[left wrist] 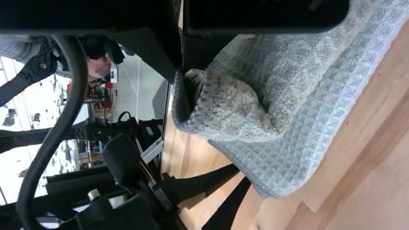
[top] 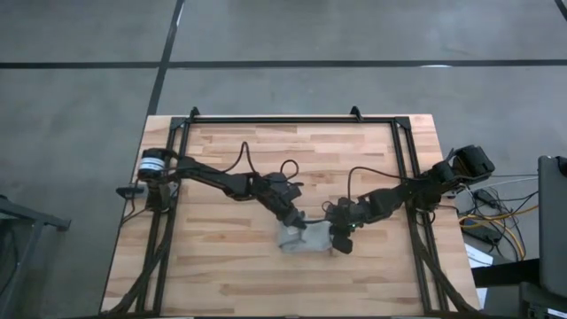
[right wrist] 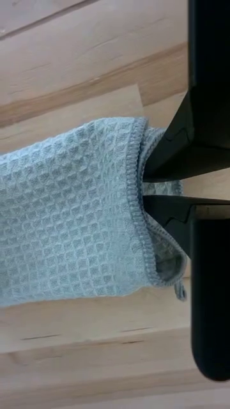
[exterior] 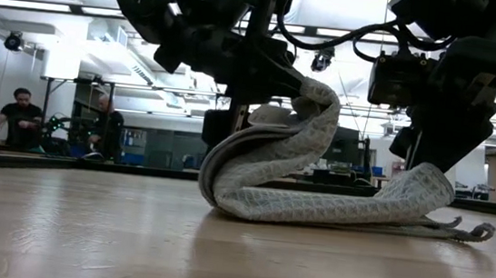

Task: Fold microfiber towels
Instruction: Fold the microfiber cloth on the table

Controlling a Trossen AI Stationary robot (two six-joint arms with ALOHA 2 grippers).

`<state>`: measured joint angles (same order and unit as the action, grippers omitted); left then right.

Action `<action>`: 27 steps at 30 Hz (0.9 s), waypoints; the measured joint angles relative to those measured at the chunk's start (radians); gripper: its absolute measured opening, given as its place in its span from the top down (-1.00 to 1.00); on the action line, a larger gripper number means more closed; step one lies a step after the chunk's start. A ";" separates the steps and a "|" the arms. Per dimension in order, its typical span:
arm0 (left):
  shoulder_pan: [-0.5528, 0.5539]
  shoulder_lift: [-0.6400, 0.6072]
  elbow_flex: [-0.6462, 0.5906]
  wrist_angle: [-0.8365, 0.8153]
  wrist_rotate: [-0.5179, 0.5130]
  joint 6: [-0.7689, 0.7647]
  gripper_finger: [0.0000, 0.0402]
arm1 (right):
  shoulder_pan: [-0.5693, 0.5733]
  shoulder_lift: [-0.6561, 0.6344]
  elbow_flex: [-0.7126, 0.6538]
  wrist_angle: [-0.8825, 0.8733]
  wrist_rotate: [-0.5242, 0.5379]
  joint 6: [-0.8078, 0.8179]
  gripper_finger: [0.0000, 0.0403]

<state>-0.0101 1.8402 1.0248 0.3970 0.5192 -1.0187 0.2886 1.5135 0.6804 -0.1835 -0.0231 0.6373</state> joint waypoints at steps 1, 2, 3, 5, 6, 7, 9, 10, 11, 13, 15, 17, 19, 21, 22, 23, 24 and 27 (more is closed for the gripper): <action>0.000 0.004 0.000 0.001 0.007 0.000 1.00 | 0.000 0.000 0.000 0.000 0.000 0.000 0.79; 0.000 0.010 0.000 0.005 0.012 -0.001 1.00 | 0.000 0.000 0.000 0.000 0.000 0.000 0.79; 0.000 0.016 0.000 0.007 0.015 -0.003 1.00 | 0.000 0.000 0.000 0.000 0.000 0.000 0.79; 0.000 0.030 0.000 0.021 0.022 -0.010 1.00 | 0.000 0.000 0.000 0.000 0.000 0.000 0.79; 0.000 0.034 0.000 0.026 0.022 -0.011 1.00 | 0.000 0.000 0.000 0.001 0.000 0.000 0.79; 0.001 0.039 -0.001 0.037 0.022 -0.012 1.00 | 0.000 0.000 0.000 0.000 0.000 0.000 0.79; 0.002 0.045 0.000 0.077 0.026 -0.012 1.00 | 0.000 0.000 0.000 0.003 0.000 0.000 0.79; 0.002 0.047 0.000 0.086 0.030 -0.013 1.00 | 0.000 0.000 0.000 0.002 0.000 0.000 0.79; 0.002 0.051 0.000 0.103 0.030 -0.014 1.00 | 0.000 0.000 0.000 0.001 0.000 0.000 0.79; 0.003 0.058 0.000 0.121 0.030 -0.021 1.00 | 0.000 0.000 0.000 0.002 -0.001 0.000 0.79; 0.003 0.062 0.000 0.127 0.031 -0.023 1.00 | 0.000 0.000 0.000 0.002 -0.001 0.000 0.79; 0.004 0.066 0.000 0.128 0.032 -0.023 1.00 | 0.000 0.000 0.000 0.001 -0.001 0.000 0.79; 0.004 0.069 0.000 0.127 0.032 -0.023 1.00 | 0.000 0.000 0.000 0.001 -0.001 0.000 0.79; 0.004 0.069 0.000 0.127 0.029 -0.021 0.99 | 0.000 0.000 0.000 0.001 -0.002 0.000 0.79; 0.004 0.069 0.000 0.129 0.027 -0.014 0.99 | 0.000 0.000 0.000 0.002 -0.002 0.000 0.79; 0.005 0.069 0.000 0.134 0.024 -0.006 0.98 | 0.000 0.000 0.000 0.002 -0.002 0.000 0.79; 0.006 0.069 0.000 0.139 0.024 -0.003 0.97 | 0.000 0.000 0.000 0.001 -0.002 0.000 0.79; 0.007 0.069 0.000 0.175 0.023 -0.001 0.96 | 0.000 0.000 0.000 0.002 -0.002 -0.001 0.79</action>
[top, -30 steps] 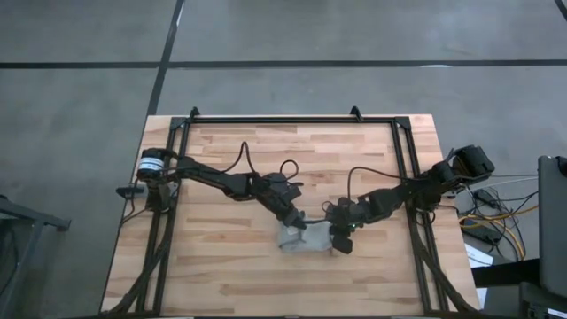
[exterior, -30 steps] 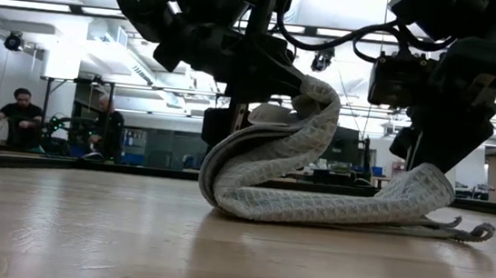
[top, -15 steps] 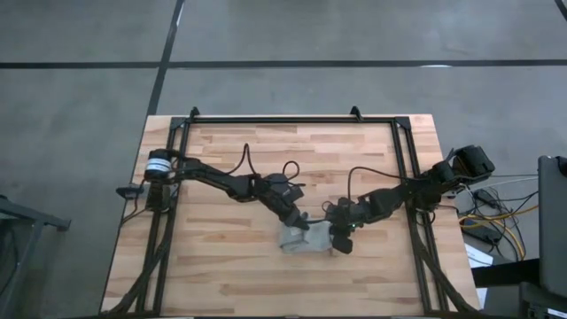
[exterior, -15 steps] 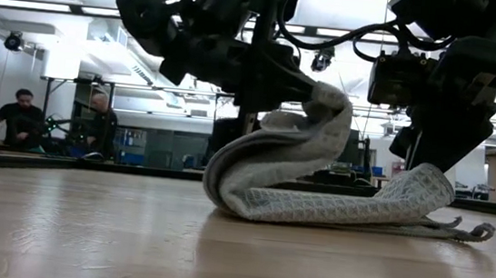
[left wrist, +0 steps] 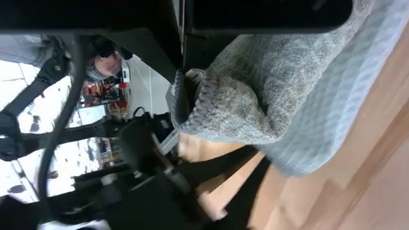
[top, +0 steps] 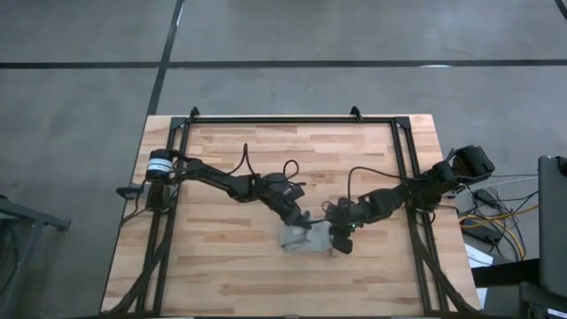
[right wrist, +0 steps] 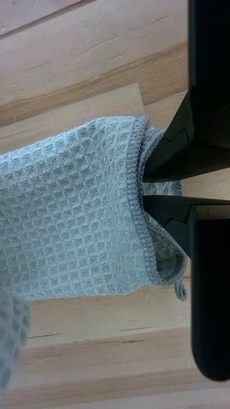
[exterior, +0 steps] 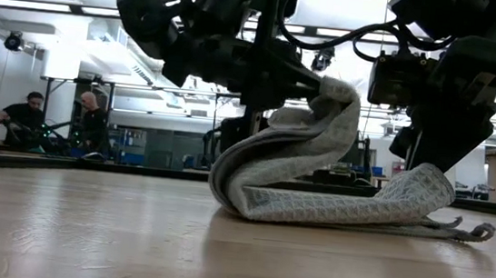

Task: Fold microfiber towels
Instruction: Fold the microfiber cloth on the table

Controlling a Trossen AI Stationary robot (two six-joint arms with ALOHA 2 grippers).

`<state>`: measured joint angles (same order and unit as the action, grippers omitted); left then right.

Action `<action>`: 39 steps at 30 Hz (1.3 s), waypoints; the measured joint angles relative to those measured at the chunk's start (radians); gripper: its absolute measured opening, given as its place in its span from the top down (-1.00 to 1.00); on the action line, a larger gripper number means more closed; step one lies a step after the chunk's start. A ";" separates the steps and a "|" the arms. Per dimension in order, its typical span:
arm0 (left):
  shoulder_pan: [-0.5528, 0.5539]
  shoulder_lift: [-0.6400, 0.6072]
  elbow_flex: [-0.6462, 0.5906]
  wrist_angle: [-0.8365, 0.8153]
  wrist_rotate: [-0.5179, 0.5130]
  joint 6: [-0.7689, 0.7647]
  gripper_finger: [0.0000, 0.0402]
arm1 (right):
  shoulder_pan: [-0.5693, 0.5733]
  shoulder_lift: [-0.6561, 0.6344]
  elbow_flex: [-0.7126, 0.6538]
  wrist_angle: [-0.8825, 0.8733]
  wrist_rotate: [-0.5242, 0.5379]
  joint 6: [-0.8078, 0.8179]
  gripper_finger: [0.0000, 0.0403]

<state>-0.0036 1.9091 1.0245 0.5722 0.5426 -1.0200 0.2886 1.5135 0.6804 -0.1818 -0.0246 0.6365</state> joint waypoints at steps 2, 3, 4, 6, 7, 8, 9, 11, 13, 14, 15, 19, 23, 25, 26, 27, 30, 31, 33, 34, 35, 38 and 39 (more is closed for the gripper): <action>0.000 0.000 0.000 0.023 0.001 0.008 0.98 | 0.000 0.000 0.000 0.000 0.000 0.000 0.79; 0.000 0.000 0.000 0.035 0.001 0.012 0.98 | 0.000 0.000 0.000 0.000 0.000 0.000 0.79; 0.000 0.000 0.000 0.044 0.001 0.017 0.99 | 0.000 0.000 0.000 0.000 0.000 0.000 0.79; 0.000 0.000 0.000 0.052 0.001 0.022 0.98 | 0.000 0.000 0.000 0.000 0.000 0.000 0.79; 0.000 0.000 0.000 0.051 0.001 0.022 0.98 | 0.000 0.000 0.000 0.000 0.000 0.000 0.79; 0.000 0.000 0.000 0.048 0.001 0.022 0.98 | 0.000 0.000 0.000 0.000 0.000 0.000 0.79; 0.000 0.000 0.000 0.046 0.001 0.022 0.98 | 0.000 0.000 0.000 0.000 0.000 0.000 0.79; 0.000 0.000 0.000 0.049 -0.003 0.022 0.98 | 0.000 0.000 0.000 0.000 0.000 0.000 0.79; 0.001 0.000 0.000 0.049 -0.006 0.022 0.96 | 0.000 0.000 0.000 0.000 0.000 0.000 0.79; 0.002 0.000 0.000 0.048 -0.009 0.022 0.95 | 0.000 0.000 0.000 0.000 0.000 0.000 0.79; 0.002 0.000 0.000 0.049 -0.017 0.023 0.94 | 0.000 0.000 0.000 0.000 0.000 0.000 0.79; 0.002 0.000 0.000 0.049 -0.052 0.023 0.88 | 0.000 0.000 0.000 0.000 0.000 0.000 0.79; 0.002 0.000 0.000 0.049 -0.063 0.047 0.81 | 0.000 0.000 0.000 0.000 0.000 -0.001 0.79; 0.002 0.000 0.000 0.048 -0.064 0.051 0.78 | 0.000 0.000 0.000 0.000 0.000 -0.004 0.79; 0.002 0.000 0.000 0.049 -0.064 0.051 0.76 | 0.000 0.000 0.000 0.000 0.000 -0.004 0.79; 0.002 0.000 0.000 0.049 -0.064 0.051 0.74 | 0.000 0.000 0.000 0.000 0.000 -0.004 0.79; 0.002 0.000 0.000 0.048 -0.066 0.051 0.66 | 0.000 0.000 0.000 0.000 0.000 -0.004 0.79; 0.002 0.000 0.000 0.048 -0.068 0.050 0.62 | 0.000 0.000 0.000 0.000 0.000 -0.004 0.79; 0.002 0.000 0.000 0.048 -0.071 0.042 0.55 | 0.000 0.000 0.000 0.000 0.000 -0.004 0.79; 0.002 0.000 0.000 0.048 -0.071 0.036 0.51 | 0.000 0.000 0.000 0.000 0.000 -0.004 0.79; 0.002 0.000 0.000 0.048 -0.072 0.031 0.47 | 0.000 0.000 0.000 0.000 0.000 -0.004 0.79; 0.002 0.000 0.000 0.048 -0.075 0.021 0.34 | 0.000 0.000 0.000 0.000 0.000 -0.004 0.79; 0.002 0.000 0.000 0.048 -0.084 0.020 0.30 | 0.000 0.000 0.000 0.000 0.000 -0.004 0.79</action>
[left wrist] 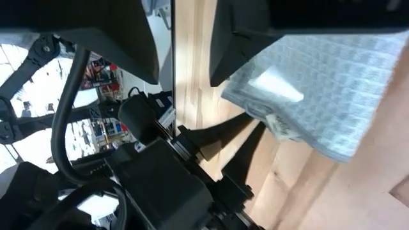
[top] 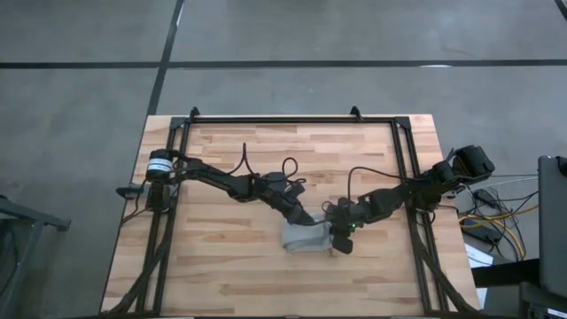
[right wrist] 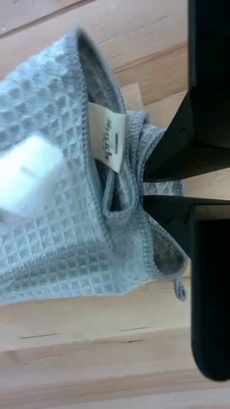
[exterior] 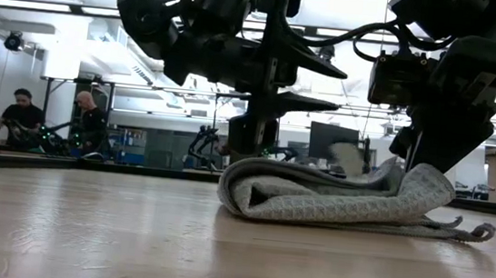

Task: Fold microfiber towels
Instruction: Fold the microfiber cloth on the table

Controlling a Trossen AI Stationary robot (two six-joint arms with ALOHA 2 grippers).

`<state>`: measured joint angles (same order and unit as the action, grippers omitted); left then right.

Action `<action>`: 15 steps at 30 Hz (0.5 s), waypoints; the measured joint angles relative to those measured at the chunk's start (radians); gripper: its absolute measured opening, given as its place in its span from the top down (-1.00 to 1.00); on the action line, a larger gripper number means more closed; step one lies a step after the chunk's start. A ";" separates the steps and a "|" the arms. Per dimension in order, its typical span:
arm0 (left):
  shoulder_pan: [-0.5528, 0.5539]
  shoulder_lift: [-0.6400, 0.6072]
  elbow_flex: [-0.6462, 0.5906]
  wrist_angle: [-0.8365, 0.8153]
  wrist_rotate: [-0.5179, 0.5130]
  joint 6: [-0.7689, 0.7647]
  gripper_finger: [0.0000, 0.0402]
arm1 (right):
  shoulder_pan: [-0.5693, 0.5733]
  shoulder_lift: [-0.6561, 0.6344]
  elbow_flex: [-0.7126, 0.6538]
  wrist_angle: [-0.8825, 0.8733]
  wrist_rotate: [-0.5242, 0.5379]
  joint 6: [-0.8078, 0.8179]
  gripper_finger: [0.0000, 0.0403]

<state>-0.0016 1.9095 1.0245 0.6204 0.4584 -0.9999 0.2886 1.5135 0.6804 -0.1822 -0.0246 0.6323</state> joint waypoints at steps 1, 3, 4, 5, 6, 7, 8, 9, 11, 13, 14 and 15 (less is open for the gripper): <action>0.000 0.000 0.000 0.000 -0.008 -0.001 0.26 | 0.000 0.000 0.000 0.000 0.000 0.000 0.79; 0.001 0.000 0.000 0.000 -0.016 -0.001 0.20 | 0.000 0.000 0.000 -0.002 0.000 0.001 0.79; 0.001 0.000 0.000 0.000 -0.016 -0.001 0.18 | 0.000 0.000 0.000 -0.004 0.000 0.004 0.79; 0.001 0.000 0.000 0.000 -0.017 -0.002 0.16 | 0.000 0.000 0.000 -0.009 0.000 0.010 0.79; 0.001 0.000 0.000 0.000 -0.017 -0.002 0.15 | 0.000 0.000 0.000 -0.020 0.000 0.016 0.79; 0.001 0.000 0.000 0.000 -0.017 -0.002 0.14 | 0.000 0.000 0.000 -0.035 0.000 0.024 0.79; 0.001 0.000 0.000 0.000 -0.017 -0.003 0.13 | 0.000 0.000 0.000 -0.053 0.000 0.036 0.79; 0.001 0.000 0.000 0.000 -0.017 -0.003 0.13 | 0.000 0.000 0.000 -0.075 0.000 0.049 0.79; 0.001 0.000 0.000 0.000 -0.017 -0.003 0.14 | 0.000 0.000 0.000 -0.120 0.000 0.063 0.79; 0.001 0.000 0.000 0.000 -0.017 -0.003 0.14 | 0.000 0.000 0.000 -0.157 0.000 0.066 0.79; 0.001 0.000 0.000 0.000 -0.017 -0.003 0.14 | 0.000 0.000 0.000 -0.164 0.000 0.068 0.79; 0.001 0.000 0.000 0.000 -0.015 -0.003 0.14 | 0.000 0.000 -0.001 -0.164 0.004 0.068 0.79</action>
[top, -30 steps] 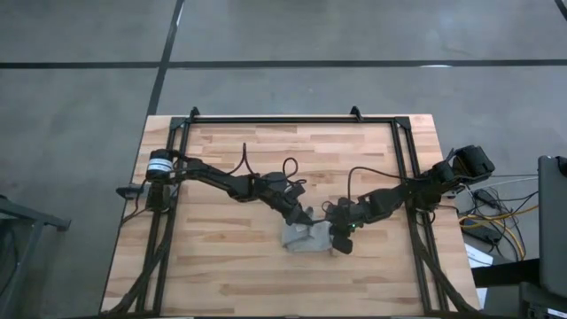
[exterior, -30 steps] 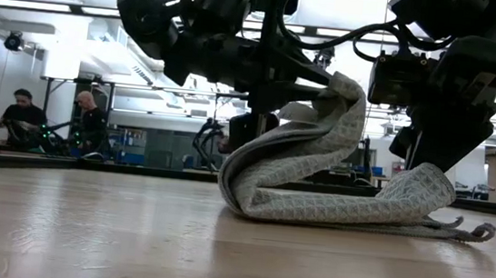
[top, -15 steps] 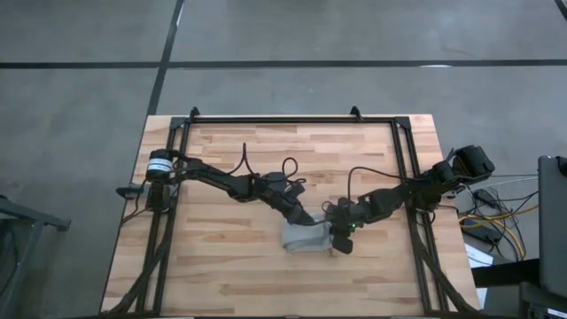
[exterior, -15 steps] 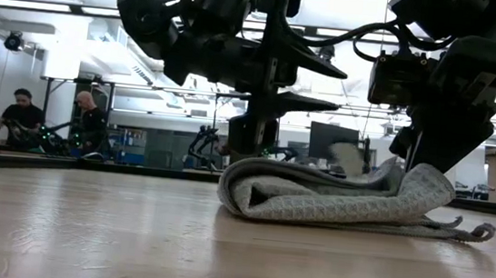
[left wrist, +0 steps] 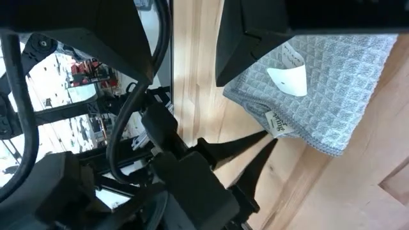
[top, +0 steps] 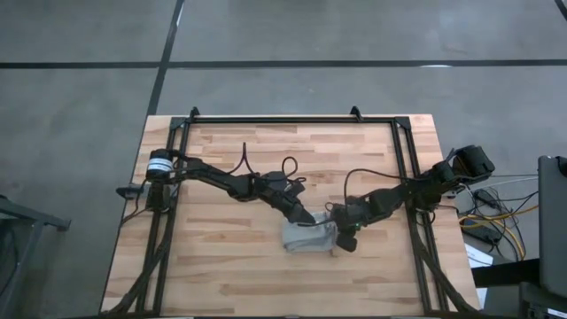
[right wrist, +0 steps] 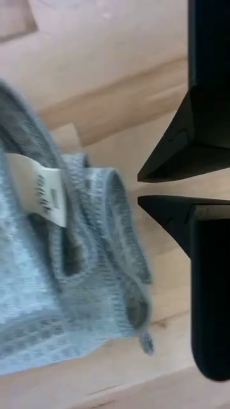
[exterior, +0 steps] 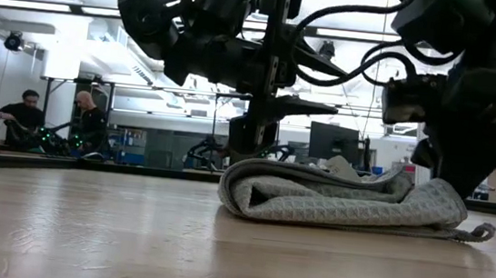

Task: Fold microfiber towels
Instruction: Fold the microfiber cloth on the table

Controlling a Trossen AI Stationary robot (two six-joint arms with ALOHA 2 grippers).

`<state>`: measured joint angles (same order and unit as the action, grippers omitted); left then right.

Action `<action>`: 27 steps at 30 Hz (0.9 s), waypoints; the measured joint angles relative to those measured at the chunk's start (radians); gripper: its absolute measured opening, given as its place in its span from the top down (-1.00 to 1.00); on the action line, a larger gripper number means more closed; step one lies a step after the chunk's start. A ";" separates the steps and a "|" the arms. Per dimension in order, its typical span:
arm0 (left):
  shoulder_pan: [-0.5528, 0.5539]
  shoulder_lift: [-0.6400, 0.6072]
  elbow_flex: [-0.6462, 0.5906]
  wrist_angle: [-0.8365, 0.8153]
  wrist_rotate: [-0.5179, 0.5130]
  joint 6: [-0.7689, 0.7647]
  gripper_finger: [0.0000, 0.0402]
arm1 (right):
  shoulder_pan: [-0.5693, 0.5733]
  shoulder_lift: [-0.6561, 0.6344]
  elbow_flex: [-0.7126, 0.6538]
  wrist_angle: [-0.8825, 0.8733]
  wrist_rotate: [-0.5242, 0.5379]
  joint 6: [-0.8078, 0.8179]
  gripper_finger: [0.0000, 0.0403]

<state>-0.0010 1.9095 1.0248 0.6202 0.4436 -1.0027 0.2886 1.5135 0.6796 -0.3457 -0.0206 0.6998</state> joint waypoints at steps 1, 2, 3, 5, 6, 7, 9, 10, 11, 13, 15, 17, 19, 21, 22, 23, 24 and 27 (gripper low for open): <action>0.000 0.000 0.000 0.000 0.001 0.000 0.14 | 0.000 -0.002 0.000 0.004 0.011 0.001 0.79; 0.000 0.000 0.000 0.000 0.001 0.000 0.14 | 0.002 -0.006 0.000 0.005 0.028 0.002 0.79; 0.000 0.000 0.000 0.000 0.002 0.000 0.14 | 0.002 -0.011 0.000 0.006 0.047 0.003 0.79; 0.000 0.000 0.001 -0.004 0.011 -0.001 0.14 | 0.002 -0.028 0.000 0.008 0.085 0.004 0.79; 0.000 0.000 0.001 -0.007 0.011 -0.002 0.14 | 0.002 -0.040 0.000 0.008 0.103 0.004 0.79; 0.000 0.000 0.001 -0.009 0.012 -0.006 0.14 | 0.002 -0.055 0.000 0.008 0.121 0.004 0.79; 0.000 0.000 0.001 -0.011 0.013 -0.011 0.14 | 0.002 -0.091 0.000 0.007 0.165 0.004 0.79; 0.001 0.000 0.001 -0.012 0.014 -0.011 0.14 | 0.001 -0.112 0.000 0.006 0.184 0.004 0.79; 0.002 0.000 0.001 -0.012 0.017 -0.011 0.14 | 0.001 -0.131 0.000 0.005 0.205 0.003 0.79; 0.006 0.000 0.001 -0.017 0.027 -0.011 0.14 | 0.001 -0.174 0.000 0.009 0.228 -0.007 0.79; 0.012 0.000 0.001 -0.017 0.038 -0.013 0.14 | -0.001 -0.210 0.000 0.011 0.233 -0.021 0.79; 0.019 0.000 0.001 -0.017 0.038 -0.021 0.14 | -0.001 -0.230 0.000 0.019 0.233 -0.024 0.79; 0.026 0.000 0.001 -0.017 0.038 -0.025 0.14 | -0.002 -0.238 0.000 0.031 0.233 -0.022 0.79; 0.033 0.000 0.001 -0.017 0.038 -0.026 0.14 | -0.002 -0.235 0.000 0.061 0.233 -0.025 0.79; 0.037 0.000 0.001 -0.017 0.038 -0.026 0.14 | -0.002 -0.231 0.000 0.078 0.234 -0.033 0.79; 0.041 0.000 0.001 -0.018 0.037 -0.026 0.14 | -0.004 -0.224 0.000 0.095 0.234 -0.045 0.79; 0.046 -0.001 0.001 -0.025 0.036 -0.026 0.14 | -0.008 -0.217 0.001 0.111 0.234 -0.050 0.79; 0.064 -0.001 0.001 -0.046 0.024 -0.027 0.14 | -0.028 -0.191 0.001 0.131 0.232 -0.034 0.79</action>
<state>0.0633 1.9087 1.0256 0.5743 0.4681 -1.0294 0.2606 1.3222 0.6804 -0.2151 0.2118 0.6654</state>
